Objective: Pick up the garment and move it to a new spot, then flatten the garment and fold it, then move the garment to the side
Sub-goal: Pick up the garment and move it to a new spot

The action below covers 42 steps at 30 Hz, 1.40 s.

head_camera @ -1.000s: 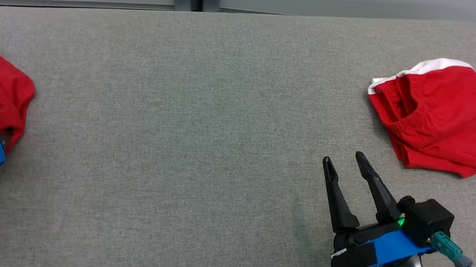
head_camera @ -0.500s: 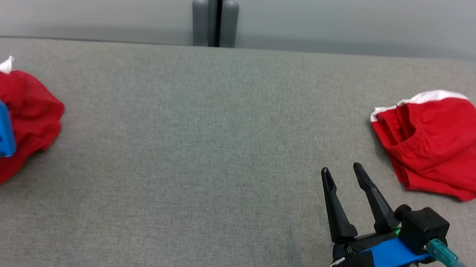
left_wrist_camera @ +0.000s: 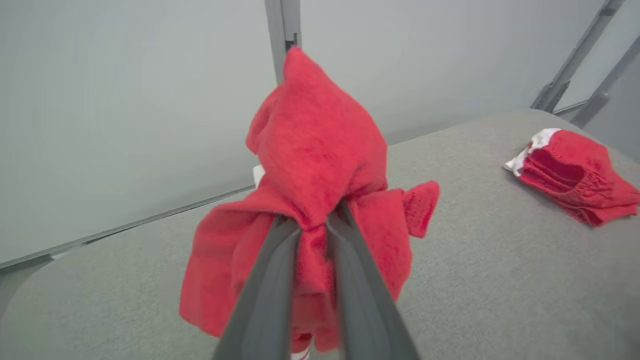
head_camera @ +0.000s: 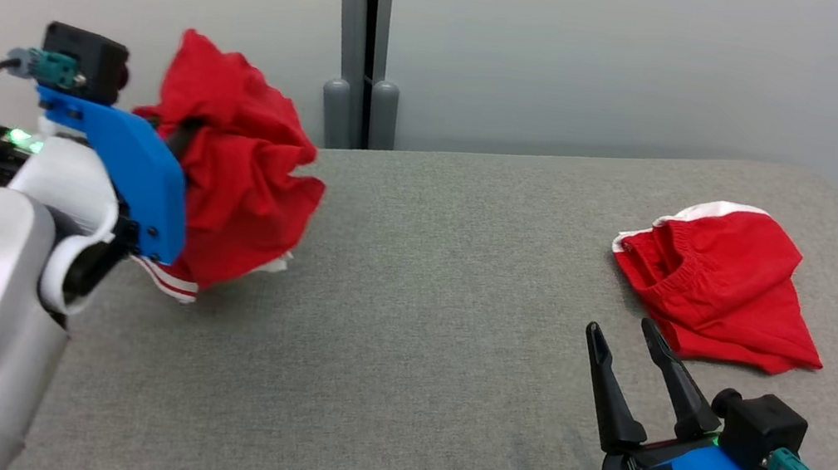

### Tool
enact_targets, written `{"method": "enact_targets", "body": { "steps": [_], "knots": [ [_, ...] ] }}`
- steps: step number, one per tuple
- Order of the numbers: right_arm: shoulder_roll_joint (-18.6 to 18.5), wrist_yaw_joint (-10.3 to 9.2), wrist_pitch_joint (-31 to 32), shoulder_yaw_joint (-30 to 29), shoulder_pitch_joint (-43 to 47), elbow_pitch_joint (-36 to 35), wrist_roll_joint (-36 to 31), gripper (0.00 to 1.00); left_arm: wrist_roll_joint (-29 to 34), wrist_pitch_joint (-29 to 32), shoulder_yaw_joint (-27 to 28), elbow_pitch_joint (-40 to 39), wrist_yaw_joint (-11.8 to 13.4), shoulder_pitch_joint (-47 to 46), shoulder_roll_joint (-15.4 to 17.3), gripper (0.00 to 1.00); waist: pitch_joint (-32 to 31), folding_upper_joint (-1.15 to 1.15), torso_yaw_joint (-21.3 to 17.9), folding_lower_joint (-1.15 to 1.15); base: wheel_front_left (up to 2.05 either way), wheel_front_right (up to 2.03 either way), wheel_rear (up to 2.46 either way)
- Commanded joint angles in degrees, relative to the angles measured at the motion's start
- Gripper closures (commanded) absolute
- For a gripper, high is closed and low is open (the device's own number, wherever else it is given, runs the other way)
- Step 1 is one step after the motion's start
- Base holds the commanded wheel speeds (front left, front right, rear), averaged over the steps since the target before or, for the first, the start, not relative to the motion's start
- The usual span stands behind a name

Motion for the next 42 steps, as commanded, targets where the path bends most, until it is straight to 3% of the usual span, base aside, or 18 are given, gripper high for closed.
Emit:
{"method": "enact_targets", "body": {
  "steps": [1,8,14,15,17,22,28,37,42],
  "knots": [
    [-0.2,0.01,-0.2,-0.4,0.7,0.0,-0.1,0.00,-1.1,0.4,-0.7,-2.7,-0.1,1.8,-1.1,1.00,-0.6,0.01,-1.1,0.01,0.00,0.00,0.00],
    [-0.6,0.01,-0.2,-1.4,1.1,-0.1,-0.3,0.00,-3.3,-2.3,-3.3,-10.3,2.2,8.6,-7.8,1.00,0.0,0.01,-4.2,0.01,0.00,0.00,0.00],
    [-0.5,0.01,-0.2,-0.5,-0.2,-0.2,0.0,0.00,-2.3,-13.1,-6.8,-3.8,2.3,12.2,-15.5,1.00,1.4,0.01,-7.0,0.01,0.00,0.00,0.00],
    [-0.5,0.01,-0.2,-0.4,-0.4,-0.1,0.1,0.00,-2.0,-14.6,-7.6,-1.6,2.1,12.5,-16.1,0.78,1.6,0.01,-7.3,0.01,0.00,0.00,0.00],
    [-0.6,0.01,-0.2,0.0,-0.7,0.1,0.4,0.00,-1.1,-18.1,-9.7,3.0,1.9,12.4,-17.2,0.00,1.9,0.01,-7.7,0.01,0.00,0.00,0.00],
    [-0.7,0.01,-0.2,-0.5,-0.5,0.5,1.0,0.00,-0.7,-26.3,-13.4,10.1,0.9,10.3,-18.5,0.00,2.1,0.01,-7.6,0.01,0.00,0.00,0.00],
    [-1.0,0.01,-0.2,-1.4,0.6,0.3,0.5,0.00,-0.9,-33.1,-14.3,11.4,0.4,8.8,-18.1,0.00,1.0,0.01,-4.6,0.01,0.00,0.00,0.00],
    [-1.6,0.01,-0.2,-2.9,2.3,-0.4,-0.2,0.00,-0.3,-39.1,-11.0,4.1,2.5,12.1,-11.1,0.00,-0.7,0.01,1.4,0.01,0.00,0.00,0.00],
    [-1.8,0.01,-0.2,-4.2,2.6,-0.5,-0.6,0.00,0.4,-42.1,-6.7,-0.8,6.8,17.5,-6.2,0.00,-1.3,0.01,3.7,0.01,0.00,0.00,0.00]
  ]
}}
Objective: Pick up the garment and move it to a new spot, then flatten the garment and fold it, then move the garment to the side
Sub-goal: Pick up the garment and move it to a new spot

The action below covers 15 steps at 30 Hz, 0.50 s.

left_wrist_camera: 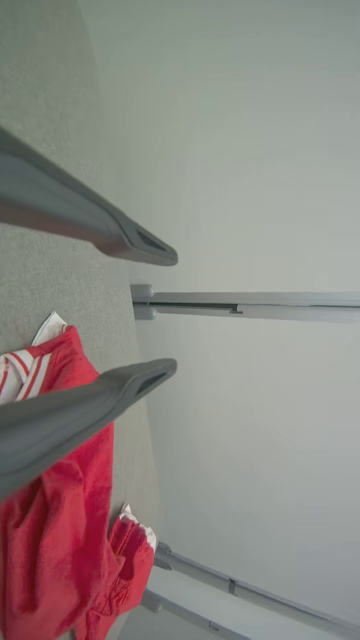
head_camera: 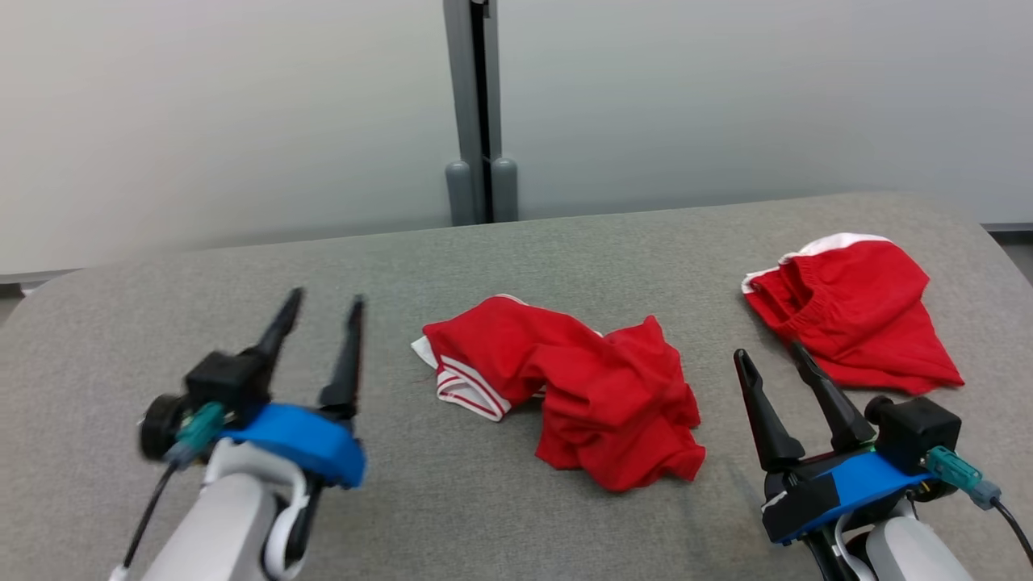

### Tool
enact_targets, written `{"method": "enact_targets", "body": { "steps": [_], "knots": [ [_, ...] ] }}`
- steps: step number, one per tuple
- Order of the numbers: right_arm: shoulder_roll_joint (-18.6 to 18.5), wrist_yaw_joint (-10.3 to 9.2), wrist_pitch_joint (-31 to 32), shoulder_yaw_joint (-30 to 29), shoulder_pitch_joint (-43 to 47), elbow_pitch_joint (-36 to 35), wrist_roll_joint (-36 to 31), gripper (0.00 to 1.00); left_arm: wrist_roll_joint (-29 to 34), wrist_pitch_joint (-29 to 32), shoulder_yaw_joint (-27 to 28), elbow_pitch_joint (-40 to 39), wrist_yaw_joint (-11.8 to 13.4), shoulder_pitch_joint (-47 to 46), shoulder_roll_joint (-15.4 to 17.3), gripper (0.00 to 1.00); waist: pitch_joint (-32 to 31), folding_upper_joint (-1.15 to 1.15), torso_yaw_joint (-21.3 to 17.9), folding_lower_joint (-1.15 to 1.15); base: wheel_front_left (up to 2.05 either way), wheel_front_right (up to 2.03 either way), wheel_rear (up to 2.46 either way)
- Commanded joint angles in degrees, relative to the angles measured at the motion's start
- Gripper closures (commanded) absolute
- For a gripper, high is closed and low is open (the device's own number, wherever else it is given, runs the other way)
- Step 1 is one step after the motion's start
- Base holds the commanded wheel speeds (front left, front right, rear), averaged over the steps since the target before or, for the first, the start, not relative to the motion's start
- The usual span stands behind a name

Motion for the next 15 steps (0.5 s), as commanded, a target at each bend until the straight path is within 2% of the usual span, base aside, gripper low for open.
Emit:
{"method": "enact_targets", "body": {
  "steps": [1,5,7,11,15],
  "knots": [
    [-0.2,0.01,-0.2,-0.5,0.9,-0.2,-0.5,0.00,-0.2,-0.8,2.1,-1.8,1.7,3.0,1.5,0.00,0.0,0.00,0.8,0.00,0.00,0.00,0.00],
    [-0.2,0.01,-0.2,-1.1,1.7,-0.3,-0.6,0.00,0.5,-1.5,7.0,-6.4,4.7,8.9,3.1,0.00,-0.2,0.00,1.6,0.00,0.00,0.00,0.00],
    [0.3,0.01,-0.2,-1.5,2.0,0.0,-0.5,0.00,1.4,-1.5,9.7,-9.6,5.9,12.2,2.4,0.00,-0.2,0.00,1.8,0.00,0.00,0.00,0.00],
    [0.8,0.01,-0.2,-2.0,2.7,0.3,-0.4,0.00,2.4,-1.5,13.0,-12.8,6.1,16.9,0.3,0.00,-0.2,0.00,1.9,0.00,0.00,0.00,0.00],
    [0.7,0.01,-0.2,-2.3,3.3,0.6,-0.4,0.00,4.2,-1.5,15.0,-13.7,4.4,20.6,-2.3,0.00,-0.1,0.00,1.9,0.00,0.00,0.00,0.00]
  ]
}}
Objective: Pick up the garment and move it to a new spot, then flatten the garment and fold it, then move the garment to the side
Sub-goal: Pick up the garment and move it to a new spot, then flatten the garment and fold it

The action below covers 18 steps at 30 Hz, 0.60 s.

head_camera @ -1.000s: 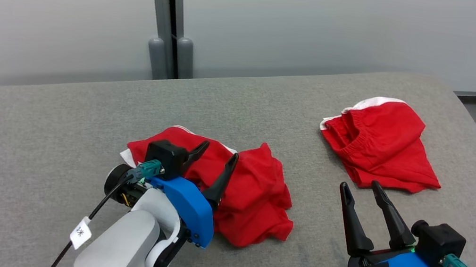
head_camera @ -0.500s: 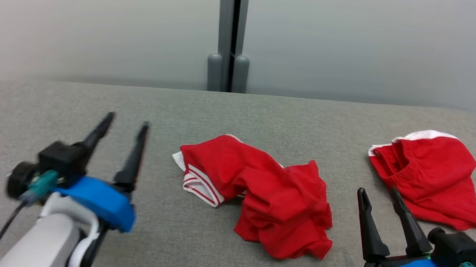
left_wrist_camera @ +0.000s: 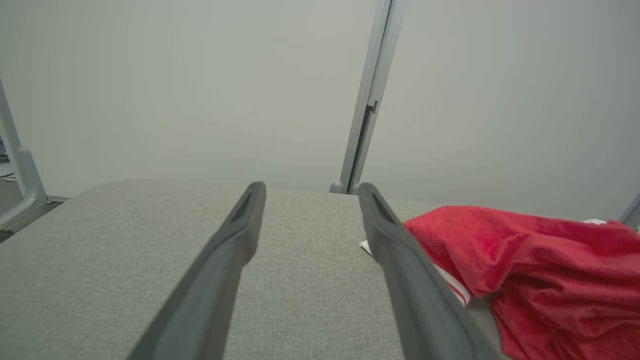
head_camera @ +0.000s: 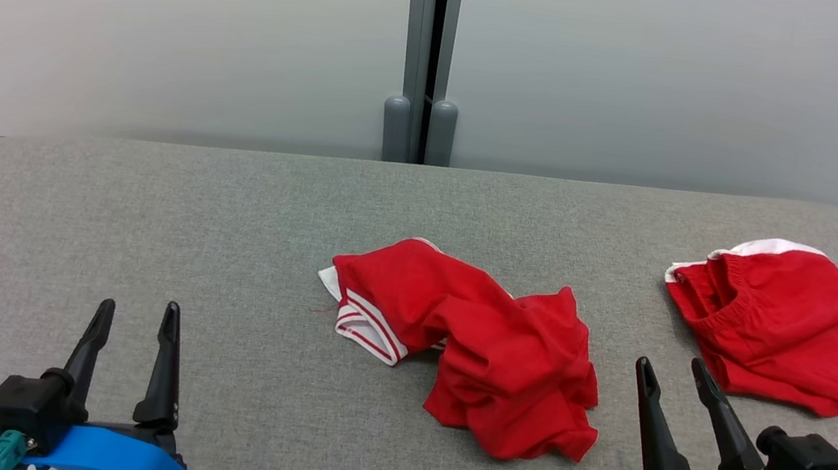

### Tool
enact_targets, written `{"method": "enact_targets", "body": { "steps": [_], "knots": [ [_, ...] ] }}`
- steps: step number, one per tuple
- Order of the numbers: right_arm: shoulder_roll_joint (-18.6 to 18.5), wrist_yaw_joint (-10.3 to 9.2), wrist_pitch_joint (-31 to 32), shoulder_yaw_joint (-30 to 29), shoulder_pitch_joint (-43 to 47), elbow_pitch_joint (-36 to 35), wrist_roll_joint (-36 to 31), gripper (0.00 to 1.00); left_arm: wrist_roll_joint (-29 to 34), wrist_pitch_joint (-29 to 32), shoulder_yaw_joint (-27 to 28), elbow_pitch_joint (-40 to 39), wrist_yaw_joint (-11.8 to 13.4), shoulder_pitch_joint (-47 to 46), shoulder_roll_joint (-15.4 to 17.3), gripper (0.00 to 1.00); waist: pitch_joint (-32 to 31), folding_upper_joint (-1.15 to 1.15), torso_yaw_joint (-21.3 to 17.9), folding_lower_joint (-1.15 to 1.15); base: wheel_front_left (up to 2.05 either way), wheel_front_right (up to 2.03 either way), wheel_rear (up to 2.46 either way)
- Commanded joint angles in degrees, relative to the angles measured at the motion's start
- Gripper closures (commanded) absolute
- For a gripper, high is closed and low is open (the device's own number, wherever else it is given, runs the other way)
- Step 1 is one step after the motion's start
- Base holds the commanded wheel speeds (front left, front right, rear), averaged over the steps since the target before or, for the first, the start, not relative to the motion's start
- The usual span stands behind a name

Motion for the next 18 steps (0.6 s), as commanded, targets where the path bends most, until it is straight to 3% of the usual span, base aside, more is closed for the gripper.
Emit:
{"method": "enact_targets", "body": {
  "steps": [1,18],
  "knots": [
    [-0.2,0.01,-0.2,-0.1,0.4,0.1,-0.1,0.00,0.5,-0.2,0.7,0.2,-0.7,0.3,-0.2,0.00,0.0,0.00,0.0,0.00,0.00,0.00,0.00],
    [-1.4,0.01,-0.2,1.1,-0.7,0.0,0.7,0.00,4.8,-0.2,3.9,5.5,-5.8,-1.5,-3.7,0.00,0.5,0.00,-1.2,0.00,0.00,0.00,0.00]
  ]
}}
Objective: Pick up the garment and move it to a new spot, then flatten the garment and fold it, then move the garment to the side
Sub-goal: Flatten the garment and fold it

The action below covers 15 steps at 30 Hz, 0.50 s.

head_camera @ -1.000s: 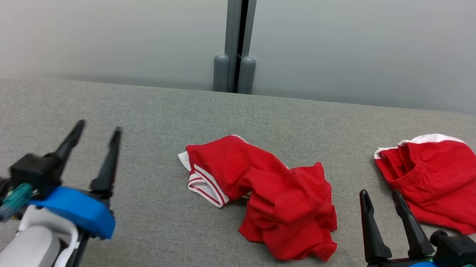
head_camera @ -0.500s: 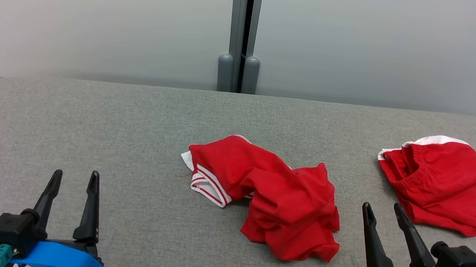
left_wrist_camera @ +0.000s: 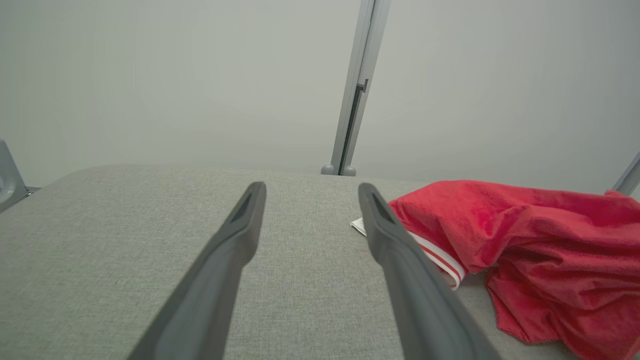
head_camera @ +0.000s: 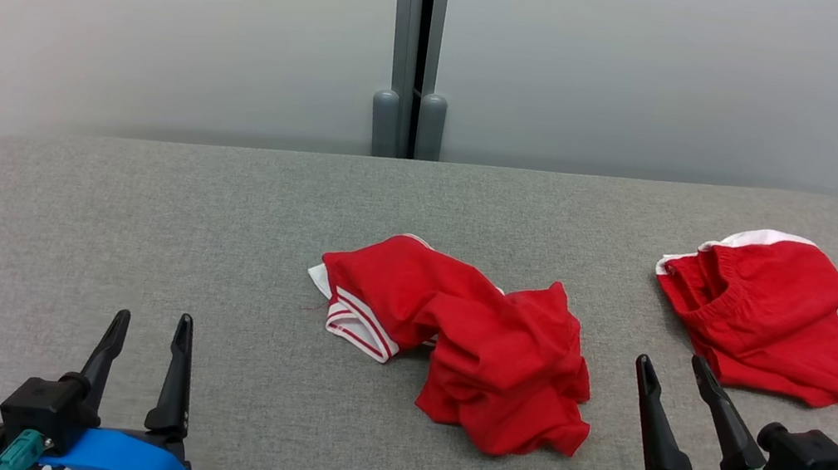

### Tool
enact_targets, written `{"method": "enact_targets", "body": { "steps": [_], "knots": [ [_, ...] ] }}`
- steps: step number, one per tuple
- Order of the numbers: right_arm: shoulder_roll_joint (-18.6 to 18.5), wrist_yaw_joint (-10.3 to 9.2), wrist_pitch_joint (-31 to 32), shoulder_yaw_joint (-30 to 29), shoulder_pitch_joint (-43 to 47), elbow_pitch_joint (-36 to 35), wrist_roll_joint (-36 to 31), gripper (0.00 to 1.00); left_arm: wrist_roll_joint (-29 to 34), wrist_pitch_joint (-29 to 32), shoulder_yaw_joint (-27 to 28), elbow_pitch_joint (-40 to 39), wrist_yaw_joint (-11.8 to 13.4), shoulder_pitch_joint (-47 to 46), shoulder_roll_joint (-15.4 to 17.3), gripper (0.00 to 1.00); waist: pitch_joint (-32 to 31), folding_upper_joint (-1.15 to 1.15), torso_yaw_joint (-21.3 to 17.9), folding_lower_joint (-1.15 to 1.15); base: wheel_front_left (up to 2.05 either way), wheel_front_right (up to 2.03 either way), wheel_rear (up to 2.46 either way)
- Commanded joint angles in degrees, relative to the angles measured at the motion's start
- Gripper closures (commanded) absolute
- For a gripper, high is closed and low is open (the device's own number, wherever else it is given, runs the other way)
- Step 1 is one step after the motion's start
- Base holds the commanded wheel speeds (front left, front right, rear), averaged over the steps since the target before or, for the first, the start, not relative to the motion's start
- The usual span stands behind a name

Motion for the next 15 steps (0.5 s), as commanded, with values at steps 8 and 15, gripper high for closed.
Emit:
{"method": "enact_targets", "body": {
  "steps": [8,15],
  "knots": [
    [-0.2,0.01,-0.2,-0.2,-0.9,0.0,0.3,0.00,-0.6,4.1,-2.6,5.6,-2.1,-4.5,-0.8,0.00,0.4,0.00,-0.3,0.00,0.00,0.00,0.00],
    [-0.4,0.01,-0.2,-1.1,-2.5,-0.7,0.2,0.00,-2.9,17.8,-5.2,12.9,-3.4,-12.8,-1.0,0.00,3.3,0.00,-3.0,0.00,0.00,0.00,0.00]
  ]
}}
